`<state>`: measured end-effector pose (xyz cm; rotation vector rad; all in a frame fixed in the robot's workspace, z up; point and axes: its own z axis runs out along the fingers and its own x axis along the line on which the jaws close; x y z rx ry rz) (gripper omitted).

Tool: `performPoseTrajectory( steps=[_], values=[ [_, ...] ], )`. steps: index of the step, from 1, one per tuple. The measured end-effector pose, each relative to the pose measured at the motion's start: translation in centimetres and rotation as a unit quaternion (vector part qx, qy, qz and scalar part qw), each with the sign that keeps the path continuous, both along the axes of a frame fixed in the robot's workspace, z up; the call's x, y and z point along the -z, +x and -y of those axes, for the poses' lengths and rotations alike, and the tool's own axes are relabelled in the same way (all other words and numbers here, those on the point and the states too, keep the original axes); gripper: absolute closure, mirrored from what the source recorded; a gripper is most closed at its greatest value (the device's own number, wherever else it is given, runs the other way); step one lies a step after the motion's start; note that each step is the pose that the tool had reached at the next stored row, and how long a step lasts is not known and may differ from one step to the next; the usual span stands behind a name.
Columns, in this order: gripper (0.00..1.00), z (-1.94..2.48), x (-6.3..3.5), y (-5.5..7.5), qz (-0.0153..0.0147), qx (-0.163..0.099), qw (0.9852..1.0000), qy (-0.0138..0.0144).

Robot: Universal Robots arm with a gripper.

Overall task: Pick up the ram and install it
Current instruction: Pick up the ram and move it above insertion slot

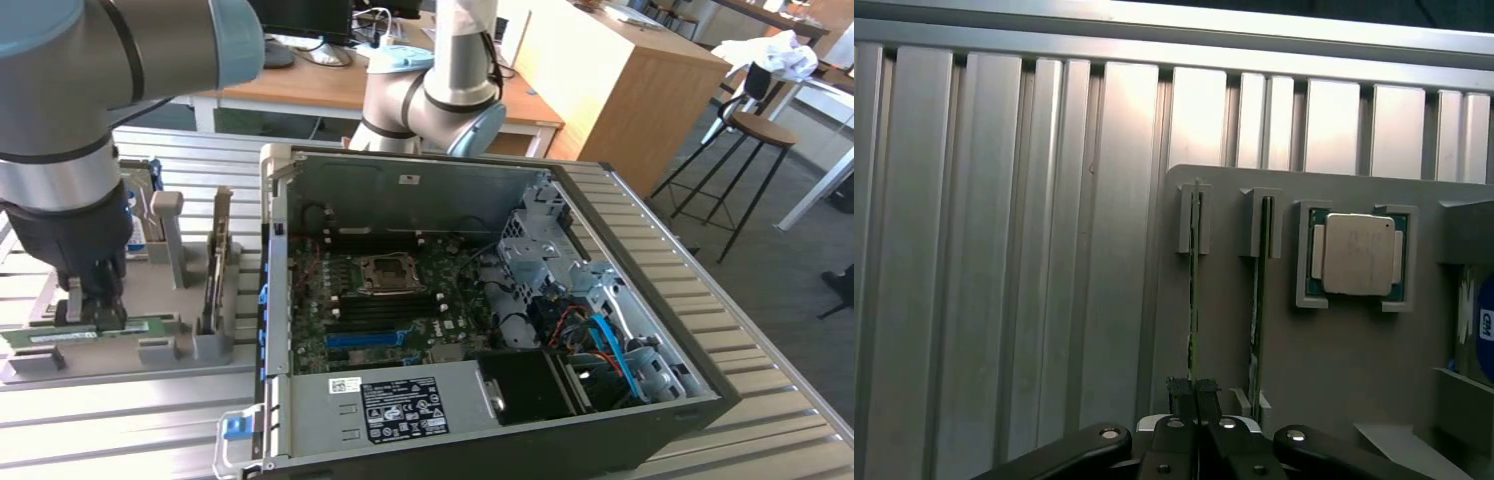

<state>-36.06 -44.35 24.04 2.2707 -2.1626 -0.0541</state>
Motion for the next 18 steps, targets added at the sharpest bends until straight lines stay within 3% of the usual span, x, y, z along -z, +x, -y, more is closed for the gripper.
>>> performPoseTrajectory(
  steps=[18],
  values=[
    [0.89,0.00,-3.50,0.0,0.0000,0.008,1.0000,0.0000]
  ],
)
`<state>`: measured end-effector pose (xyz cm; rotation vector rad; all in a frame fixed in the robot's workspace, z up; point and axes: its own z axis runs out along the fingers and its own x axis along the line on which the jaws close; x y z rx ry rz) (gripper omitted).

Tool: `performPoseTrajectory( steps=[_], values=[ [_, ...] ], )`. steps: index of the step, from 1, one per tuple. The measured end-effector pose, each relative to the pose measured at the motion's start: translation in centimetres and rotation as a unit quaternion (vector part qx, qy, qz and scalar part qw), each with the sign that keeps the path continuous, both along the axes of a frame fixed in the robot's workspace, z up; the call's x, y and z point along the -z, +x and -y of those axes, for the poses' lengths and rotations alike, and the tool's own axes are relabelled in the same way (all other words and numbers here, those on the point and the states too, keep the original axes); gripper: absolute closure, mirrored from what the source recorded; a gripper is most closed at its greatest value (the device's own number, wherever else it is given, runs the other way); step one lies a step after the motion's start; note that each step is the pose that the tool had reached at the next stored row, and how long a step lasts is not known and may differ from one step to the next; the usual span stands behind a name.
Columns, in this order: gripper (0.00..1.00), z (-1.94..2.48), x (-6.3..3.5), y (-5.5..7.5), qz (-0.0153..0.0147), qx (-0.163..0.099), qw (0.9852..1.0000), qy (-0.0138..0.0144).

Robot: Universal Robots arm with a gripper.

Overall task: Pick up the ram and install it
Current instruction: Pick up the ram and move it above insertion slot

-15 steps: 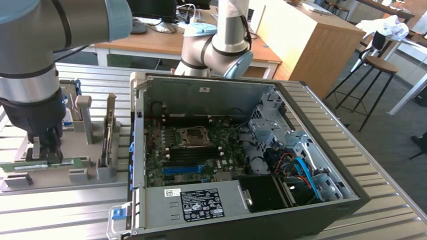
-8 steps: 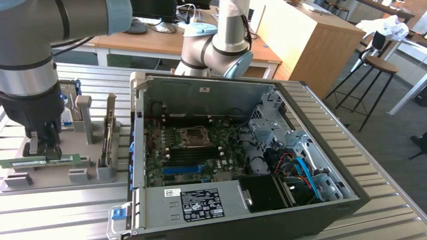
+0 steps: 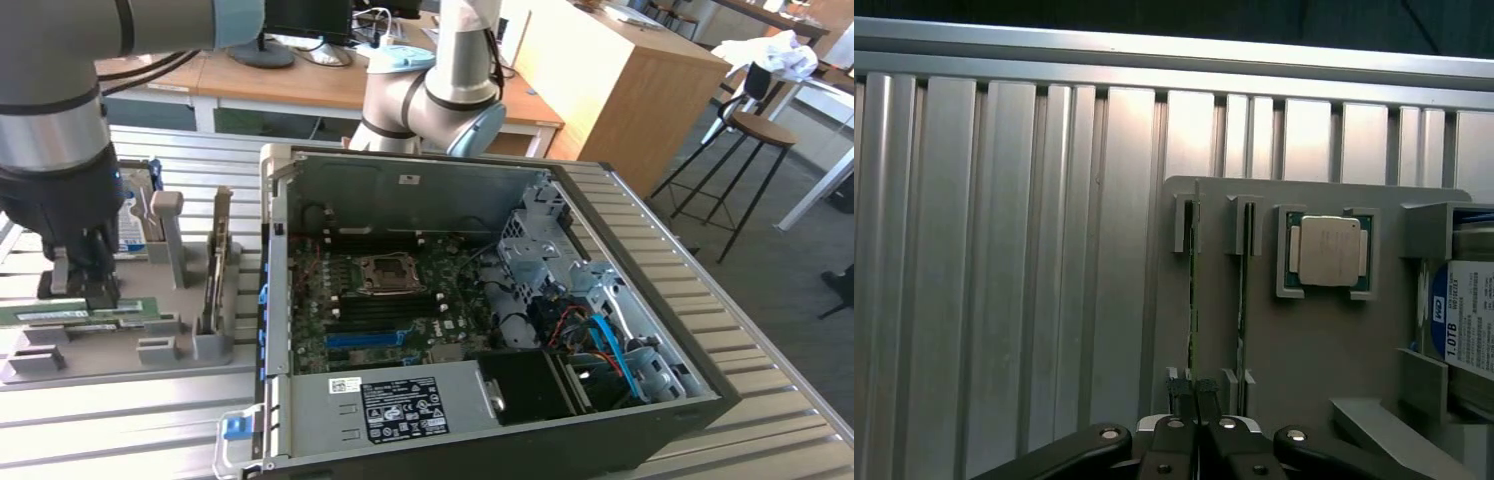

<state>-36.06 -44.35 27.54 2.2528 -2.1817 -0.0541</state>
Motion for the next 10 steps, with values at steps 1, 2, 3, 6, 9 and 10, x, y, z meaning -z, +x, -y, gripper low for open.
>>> performPoseTrajectory(
  steps=[1,2,3,6,9,10],
  values=[
    [0.89,0.00,-0.18,0.0,0.0000,0.001,1.0000,0.0000],
    [0.89,0.00,-0.36,0.0,0.0000,0.001,1.0000,0.0000],
    [0.89,0.00,-0.54,0.0,0.0000,0.002,1.0000,0.0000],
    [0.89,0.00,-1.10,0.0,0.0000,0.003,1.0000,0.0000],
    [0.89,0.00,-1.69,0.0,0.0000,0.004,1.0000,0.0000],
    [0.89,0.00,-1.89,0.0,0.0000,0.004,1.0000,0.0000]
  ],
)
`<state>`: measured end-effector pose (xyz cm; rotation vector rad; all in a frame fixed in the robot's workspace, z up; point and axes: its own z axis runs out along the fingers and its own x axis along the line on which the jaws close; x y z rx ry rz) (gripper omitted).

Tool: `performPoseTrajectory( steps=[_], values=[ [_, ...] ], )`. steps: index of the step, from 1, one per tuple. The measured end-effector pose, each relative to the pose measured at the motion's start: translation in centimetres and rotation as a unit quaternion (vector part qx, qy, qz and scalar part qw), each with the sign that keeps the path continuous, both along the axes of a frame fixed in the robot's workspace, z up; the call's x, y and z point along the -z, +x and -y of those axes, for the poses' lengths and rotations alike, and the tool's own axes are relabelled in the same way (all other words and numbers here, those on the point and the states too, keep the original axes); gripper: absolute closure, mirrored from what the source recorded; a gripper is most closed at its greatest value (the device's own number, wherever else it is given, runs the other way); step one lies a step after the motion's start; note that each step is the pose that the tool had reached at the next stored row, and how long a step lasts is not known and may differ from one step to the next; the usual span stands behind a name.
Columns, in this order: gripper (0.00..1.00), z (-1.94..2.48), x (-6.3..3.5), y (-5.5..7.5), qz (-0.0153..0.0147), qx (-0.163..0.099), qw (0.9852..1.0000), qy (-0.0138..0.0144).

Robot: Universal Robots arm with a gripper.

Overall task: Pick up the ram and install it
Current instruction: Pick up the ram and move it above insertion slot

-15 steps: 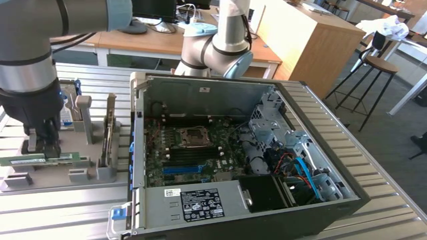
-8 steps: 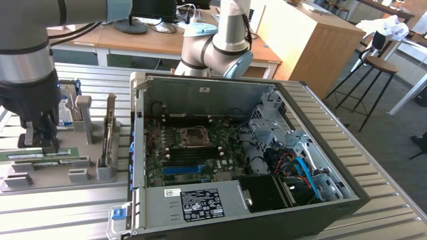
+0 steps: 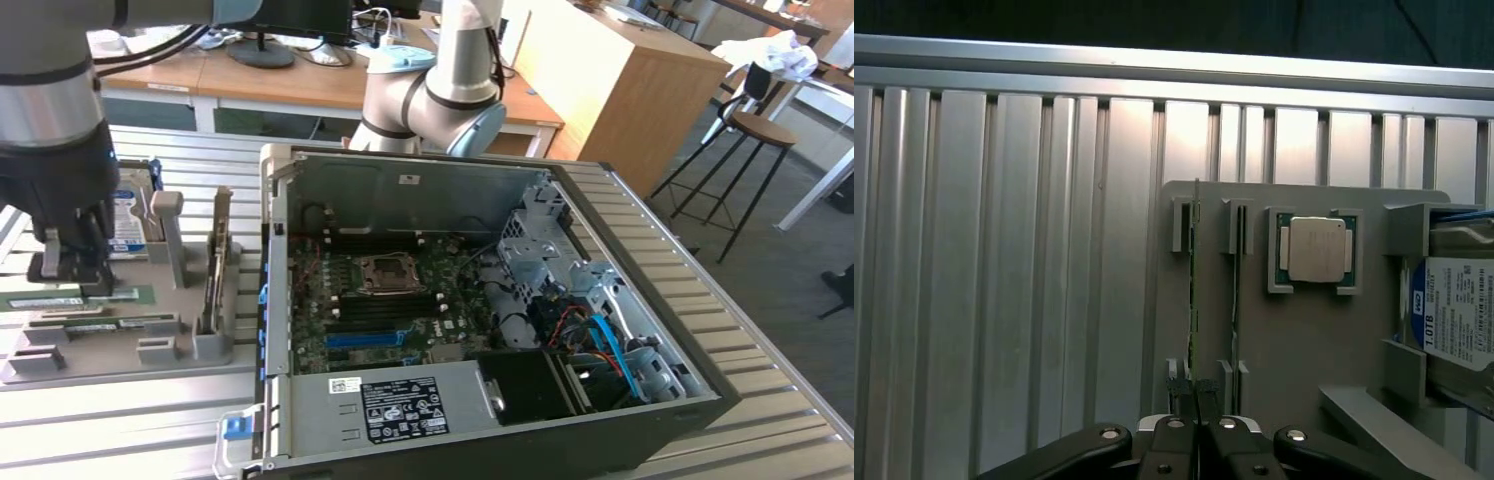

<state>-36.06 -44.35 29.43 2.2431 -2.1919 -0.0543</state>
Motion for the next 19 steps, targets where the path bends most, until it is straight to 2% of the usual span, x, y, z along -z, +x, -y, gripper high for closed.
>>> performPoseTrajectory(
  steps=[19],
  values=[
    [0.89,0.00,-4.13,0.0,0.0000,0.006,1.0000,0.0000]
  ],
)
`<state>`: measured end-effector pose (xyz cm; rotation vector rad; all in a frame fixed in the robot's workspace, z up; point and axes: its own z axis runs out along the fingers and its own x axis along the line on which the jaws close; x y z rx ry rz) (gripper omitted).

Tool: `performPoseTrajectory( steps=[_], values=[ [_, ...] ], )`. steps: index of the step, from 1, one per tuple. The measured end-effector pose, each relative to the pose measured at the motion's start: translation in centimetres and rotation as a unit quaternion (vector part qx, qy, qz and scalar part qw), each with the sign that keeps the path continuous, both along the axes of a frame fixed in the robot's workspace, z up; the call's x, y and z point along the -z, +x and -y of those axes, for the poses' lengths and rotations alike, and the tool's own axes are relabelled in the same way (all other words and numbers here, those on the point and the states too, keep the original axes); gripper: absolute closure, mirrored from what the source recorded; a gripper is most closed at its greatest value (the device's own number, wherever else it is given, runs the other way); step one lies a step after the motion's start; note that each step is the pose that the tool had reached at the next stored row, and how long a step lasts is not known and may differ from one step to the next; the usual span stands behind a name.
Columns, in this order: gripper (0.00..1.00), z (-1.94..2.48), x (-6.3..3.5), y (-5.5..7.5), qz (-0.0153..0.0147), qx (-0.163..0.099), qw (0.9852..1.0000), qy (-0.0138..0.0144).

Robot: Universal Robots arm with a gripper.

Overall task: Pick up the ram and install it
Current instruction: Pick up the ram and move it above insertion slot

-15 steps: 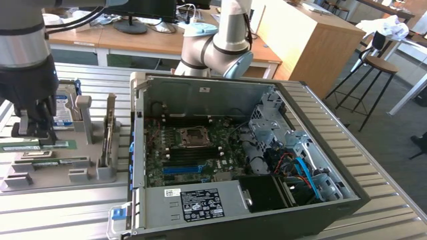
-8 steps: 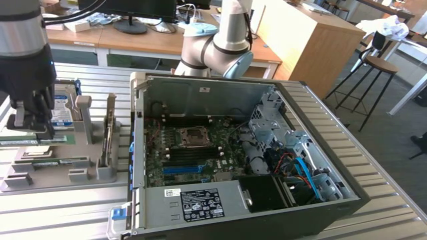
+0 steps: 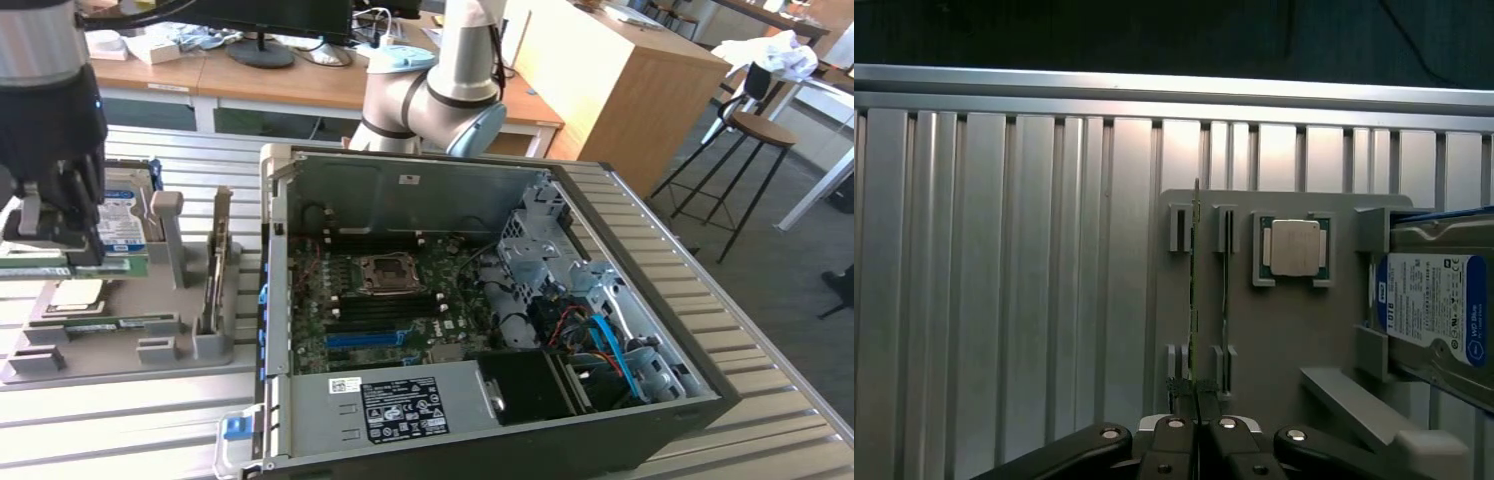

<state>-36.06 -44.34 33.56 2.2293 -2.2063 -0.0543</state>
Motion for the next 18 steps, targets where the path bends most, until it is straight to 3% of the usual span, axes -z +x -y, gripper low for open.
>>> performPoseTrajectory(
  steps=[18],
  values=[
    [0.89,-0.06,-3.50,0.0,0.0000,0.007,1.0000,0.0000]
  ],
)
